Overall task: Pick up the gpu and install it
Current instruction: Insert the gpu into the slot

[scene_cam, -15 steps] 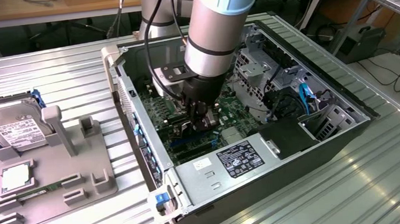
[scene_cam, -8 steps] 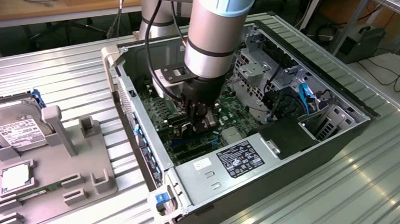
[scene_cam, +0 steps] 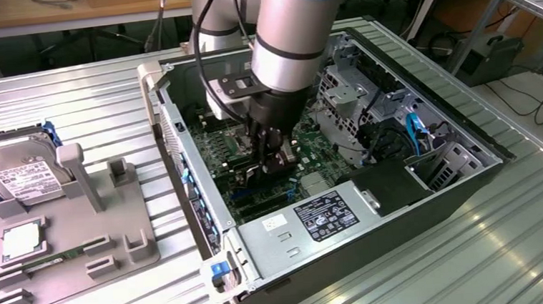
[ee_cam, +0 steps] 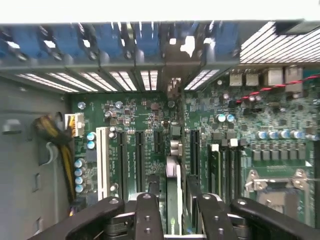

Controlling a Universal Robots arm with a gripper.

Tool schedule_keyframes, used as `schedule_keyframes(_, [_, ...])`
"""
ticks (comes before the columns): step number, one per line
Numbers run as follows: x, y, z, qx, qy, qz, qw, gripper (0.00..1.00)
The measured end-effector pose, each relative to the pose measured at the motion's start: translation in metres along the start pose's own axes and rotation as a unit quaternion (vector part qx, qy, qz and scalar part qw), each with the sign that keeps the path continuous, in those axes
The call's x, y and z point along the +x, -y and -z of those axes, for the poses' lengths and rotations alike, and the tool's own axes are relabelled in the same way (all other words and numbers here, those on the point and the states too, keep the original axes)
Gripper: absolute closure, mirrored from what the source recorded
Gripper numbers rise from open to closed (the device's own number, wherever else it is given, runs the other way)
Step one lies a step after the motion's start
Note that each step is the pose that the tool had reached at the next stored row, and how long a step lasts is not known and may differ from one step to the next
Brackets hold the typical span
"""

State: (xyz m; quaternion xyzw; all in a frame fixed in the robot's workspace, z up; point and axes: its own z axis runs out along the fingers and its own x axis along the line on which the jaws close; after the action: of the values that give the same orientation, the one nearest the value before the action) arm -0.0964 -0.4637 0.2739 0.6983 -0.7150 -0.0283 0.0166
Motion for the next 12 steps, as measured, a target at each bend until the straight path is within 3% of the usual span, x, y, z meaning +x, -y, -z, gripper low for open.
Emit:
schedule_keyframes(3, [0.0, -0.001, 0.0165, 0.0, 0.0001, 0.0, 1.0, 0.66])
schedule_keyframes(4, [0.0, -0.0013, 0.0198, 0.0, 0.0, 0.0, 1.0, 0.74])
schedule_keyframes(5, [0.0, -0.0016, 0.0214, 0.0, 0.0, 0.0, 1.0, 0.81])
schedule_keyframes(7, [-0.001, -0.0023, 0.0217, 0.0001, 0.0002, 0.0, 1.0, 0.81])
schedule_keyframes(8, [-0.001, -0.0023, 0.0217, 0.0001, 0.0002, 0.0, 1.0, 0.87])
schedule_keyframes(12, [-0.001, -0.0023, 0.0218, 0.0001, 0.0001, 0.0, 1.0, 0.89])
